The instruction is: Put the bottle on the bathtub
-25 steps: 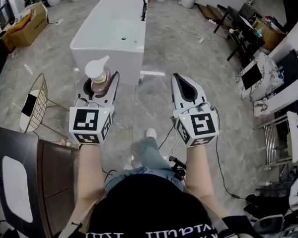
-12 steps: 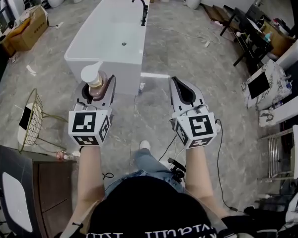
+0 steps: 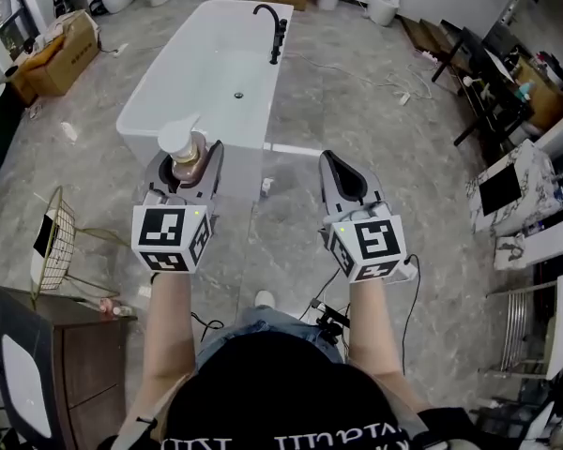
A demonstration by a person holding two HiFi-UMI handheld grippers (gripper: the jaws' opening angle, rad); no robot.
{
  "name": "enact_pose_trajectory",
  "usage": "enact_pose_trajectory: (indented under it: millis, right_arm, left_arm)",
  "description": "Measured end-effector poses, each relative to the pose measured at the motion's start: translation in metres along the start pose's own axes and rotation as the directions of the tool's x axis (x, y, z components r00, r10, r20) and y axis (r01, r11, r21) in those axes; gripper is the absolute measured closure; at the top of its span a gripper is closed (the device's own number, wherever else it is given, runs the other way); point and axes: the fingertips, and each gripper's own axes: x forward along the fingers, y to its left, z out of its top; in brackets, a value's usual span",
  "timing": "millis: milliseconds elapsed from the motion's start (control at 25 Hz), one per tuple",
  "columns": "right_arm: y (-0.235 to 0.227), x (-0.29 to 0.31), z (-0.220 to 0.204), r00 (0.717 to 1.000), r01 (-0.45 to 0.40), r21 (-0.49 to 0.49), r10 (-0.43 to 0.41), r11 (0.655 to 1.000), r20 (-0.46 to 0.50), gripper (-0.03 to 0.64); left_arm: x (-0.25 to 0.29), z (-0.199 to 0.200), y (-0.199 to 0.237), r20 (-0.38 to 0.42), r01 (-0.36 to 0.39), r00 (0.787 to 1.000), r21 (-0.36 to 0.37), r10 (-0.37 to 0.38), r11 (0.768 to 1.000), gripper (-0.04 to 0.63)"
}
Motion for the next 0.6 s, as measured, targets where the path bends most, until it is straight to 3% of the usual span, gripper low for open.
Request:
enact_pose_trajectory:
  millis: [280, 600]
  right_arm:
    - [-0.053, 0.020, -0.019, 0.999, 0.036, 0.049, -0.036, 0.998, -0.008, 0.600]
    - [-0.080, 0.042, -0.050, 0.996, 0.067, 0.078, -0.063, 0.995, -0.058, 0.600]
  left_arm:
    - [0.049, -0.010, -0.014, -0.015, 0.011, 1.000, 0.004, -0.011, 1.000, 0.385]
    - [0.095, -0.038, -0.010, -0.064, 0.025, 0.998, -0.021, -0.027, 0.999, 0.386]
